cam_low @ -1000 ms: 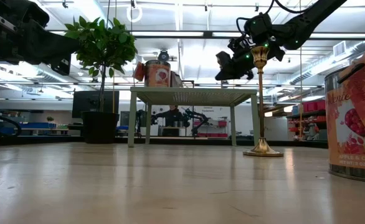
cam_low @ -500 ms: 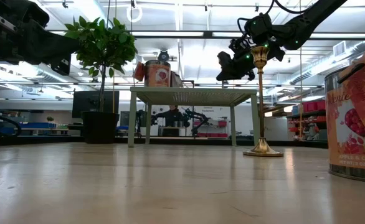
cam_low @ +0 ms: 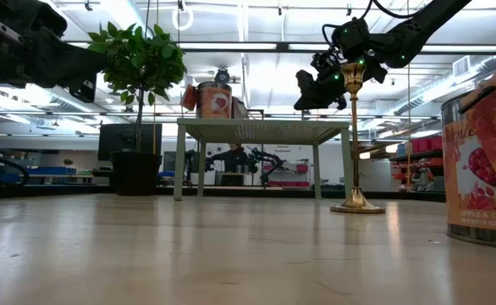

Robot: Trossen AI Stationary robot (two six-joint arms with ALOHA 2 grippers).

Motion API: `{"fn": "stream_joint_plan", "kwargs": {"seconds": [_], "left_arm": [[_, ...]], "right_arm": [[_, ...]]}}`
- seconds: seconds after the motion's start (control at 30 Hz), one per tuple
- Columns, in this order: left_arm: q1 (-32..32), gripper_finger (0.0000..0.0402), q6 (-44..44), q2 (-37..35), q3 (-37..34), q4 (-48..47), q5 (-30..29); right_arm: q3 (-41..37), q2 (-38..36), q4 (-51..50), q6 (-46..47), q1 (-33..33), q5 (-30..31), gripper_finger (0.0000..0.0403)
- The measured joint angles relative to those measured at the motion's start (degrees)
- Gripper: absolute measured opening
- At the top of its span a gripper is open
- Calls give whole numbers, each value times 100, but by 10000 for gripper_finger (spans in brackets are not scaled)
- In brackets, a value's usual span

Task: Pick & Place candle stick holders
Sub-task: Put the top left gold candle holder on the shelf, then put the silver scented candle on the shelf

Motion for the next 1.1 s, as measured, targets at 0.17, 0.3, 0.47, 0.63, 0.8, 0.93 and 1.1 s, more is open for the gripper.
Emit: {"fn": "stream_joint_plan", "kwargs": {"seconds": [0.17, 0.3, 0.47, 0.63, 0.8, 0.93, 1.1], "left_arm": [[1, 30, 0, 2, 1, 0, 2], [-1, 30, 0, 2, -1, -2, -1], [-1, 30, 2, 0, 0, 0, 0], [-1, 30, 0, 2, 1, 0, -1], [-1, 30, 0, 2, 0, 0, -1], [1, 30, 0, 2, -2, 0, -1], [1, 30, 0, 2, 0, 0, -1]], "right_arm": [[0, 0, -2, 20, 0, 2, 56], [0, 0, 0, 20, 0, 2, 70], [0, 0, 0, 17, 0, 2, 90], [0, 0, -2, 48, 0, -1, 116], [1, 0, -8, 188, 0, -8, 146], [4, 0, -52, 188, 0, -16, 174], [5, 0, -109, 188, 0, -76, 214]]}}
